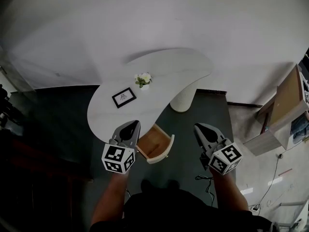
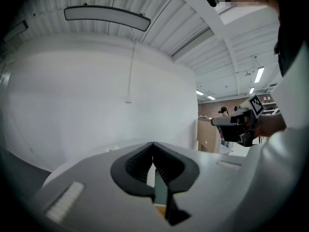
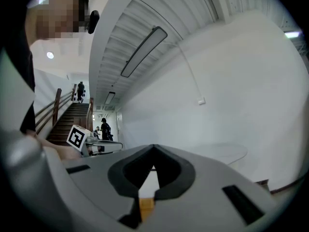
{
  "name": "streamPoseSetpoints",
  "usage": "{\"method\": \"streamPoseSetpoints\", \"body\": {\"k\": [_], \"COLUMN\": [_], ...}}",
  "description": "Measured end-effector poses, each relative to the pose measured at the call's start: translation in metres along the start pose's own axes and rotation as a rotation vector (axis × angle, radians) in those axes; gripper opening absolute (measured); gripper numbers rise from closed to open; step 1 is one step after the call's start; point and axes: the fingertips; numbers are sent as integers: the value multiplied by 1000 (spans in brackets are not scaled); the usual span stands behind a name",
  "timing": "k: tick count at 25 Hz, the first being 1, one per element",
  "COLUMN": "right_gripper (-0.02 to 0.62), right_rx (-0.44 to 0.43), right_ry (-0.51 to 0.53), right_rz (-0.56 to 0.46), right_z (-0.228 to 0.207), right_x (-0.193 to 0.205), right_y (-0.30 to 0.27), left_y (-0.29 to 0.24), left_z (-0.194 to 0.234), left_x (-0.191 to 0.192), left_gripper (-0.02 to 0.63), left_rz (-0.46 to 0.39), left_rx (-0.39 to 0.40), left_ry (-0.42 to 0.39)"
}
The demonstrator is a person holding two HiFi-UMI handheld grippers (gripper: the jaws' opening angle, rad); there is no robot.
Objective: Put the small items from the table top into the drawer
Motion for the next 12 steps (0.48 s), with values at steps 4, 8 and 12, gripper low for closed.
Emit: {"method": "streamPoseSetpoints", "body": {"k": [4, 8, 12], "right_gripper": [11, 11, 11], "right_rx": [-10, -3, -4], "right_ry": [5, 0, -8], "right_rz": [-5, 2, 11], "right_z": [9, 10, 13], "right_x": [-3, 3, 10], "right_y": [0, -2, -6], "left_y": [8, 11, 10], "left_z": [1, 6, 8], "left_x": [3, 6, 13], "left_gripper": [11, 11, 11], "left_rz": [1, 7, 25], "left_rx": [-2, -1, 10], "left_ry": [16, 19, 31]}}
Point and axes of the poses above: the fingertips, and each gripper's own axes: y backward along the fingers, z to its left, x out of its underside, and after that the axes turned 10 degrees about x, right-handed
